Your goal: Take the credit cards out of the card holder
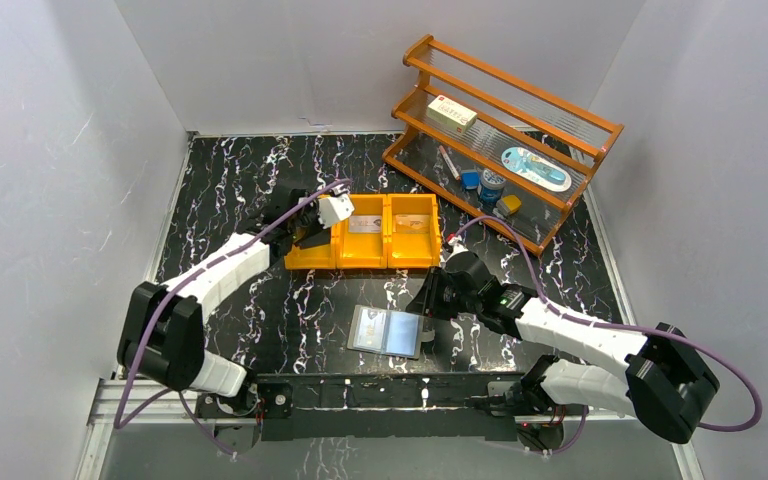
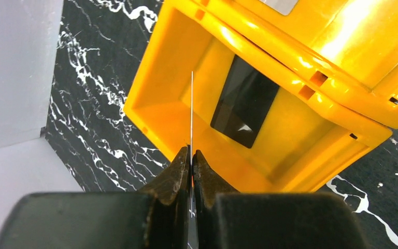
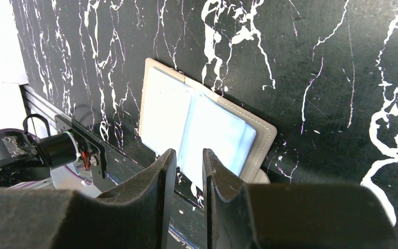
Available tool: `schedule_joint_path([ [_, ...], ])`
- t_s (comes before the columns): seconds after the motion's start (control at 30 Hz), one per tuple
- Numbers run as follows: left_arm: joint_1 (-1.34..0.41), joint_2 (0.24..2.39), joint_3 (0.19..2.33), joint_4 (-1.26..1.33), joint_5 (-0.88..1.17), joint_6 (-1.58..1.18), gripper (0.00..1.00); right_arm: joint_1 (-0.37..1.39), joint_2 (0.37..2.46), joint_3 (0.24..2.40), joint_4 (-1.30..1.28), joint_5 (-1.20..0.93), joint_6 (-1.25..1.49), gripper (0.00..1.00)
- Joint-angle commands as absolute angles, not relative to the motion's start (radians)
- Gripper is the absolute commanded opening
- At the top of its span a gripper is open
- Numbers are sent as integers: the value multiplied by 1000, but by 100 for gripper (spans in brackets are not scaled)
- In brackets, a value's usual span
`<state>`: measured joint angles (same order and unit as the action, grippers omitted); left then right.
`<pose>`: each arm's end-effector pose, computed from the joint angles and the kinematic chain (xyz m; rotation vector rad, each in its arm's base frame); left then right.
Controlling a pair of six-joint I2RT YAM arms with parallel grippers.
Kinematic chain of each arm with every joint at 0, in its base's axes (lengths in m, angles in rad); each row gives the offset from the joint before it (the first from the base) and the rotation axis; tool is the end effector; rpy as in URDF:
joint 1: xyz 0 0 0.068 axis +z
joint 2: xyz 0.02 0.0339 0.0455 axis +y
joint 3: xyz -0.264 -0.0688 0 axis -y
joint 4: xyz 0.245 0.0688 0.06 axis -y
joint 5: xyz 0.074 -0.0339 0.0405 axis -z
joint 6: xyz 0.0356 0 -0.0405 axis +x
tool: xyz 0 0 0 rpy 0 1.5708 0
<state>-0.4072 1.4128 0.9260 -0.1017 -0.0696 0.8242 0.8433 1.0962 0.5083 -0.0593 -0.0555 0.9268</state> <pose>0.2895 -0.1221 0.2518 1.2227 1.7984 0.3148 0.1474 0.1685 0.1963 0.0676 2.4198 0.9749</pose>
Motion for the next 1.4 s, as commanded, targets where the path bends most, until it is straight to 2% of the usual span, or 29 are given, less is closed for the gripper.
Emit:
schedule_joint_path([
  [0.0, -396, 1427, 949, -76, -12, 893, 0, 836, 1089, 536, -73, -64, 932, 34],
  [0.53, -383, 1588, 846, 177, -12, 941, 0, 836, 1136, 547, -75, -116, 939, 35],
  [0.63, -379, 1603, 832, 197, 1, 917, 12, 835, 1137, 539, -75, -126, 938, 35],
  [0.73, -379, 1614, 830, 178, 6, 906, 16, 836, 1138, 533, -72, -127, 943, 35],
  [0.83, -379, 1612, 824, 178, 11, 898, 26, 836, 1138, 532, -69, -129, 943, 35],
  [1.13, -376, 1562, 819, 111, 23, 849, 34, 835, 1141, 527, -69, -133, 945, 35],
  [1.3, -377, 1493, 802, 109, 30, 786, 50, 836, 1139, 516, -64, -134, 949, 35],
  [1.37, -376, 1459, 779, 171, 14, 737, 60, 835, 1140, 515, -59, -136, 950, 35],
])
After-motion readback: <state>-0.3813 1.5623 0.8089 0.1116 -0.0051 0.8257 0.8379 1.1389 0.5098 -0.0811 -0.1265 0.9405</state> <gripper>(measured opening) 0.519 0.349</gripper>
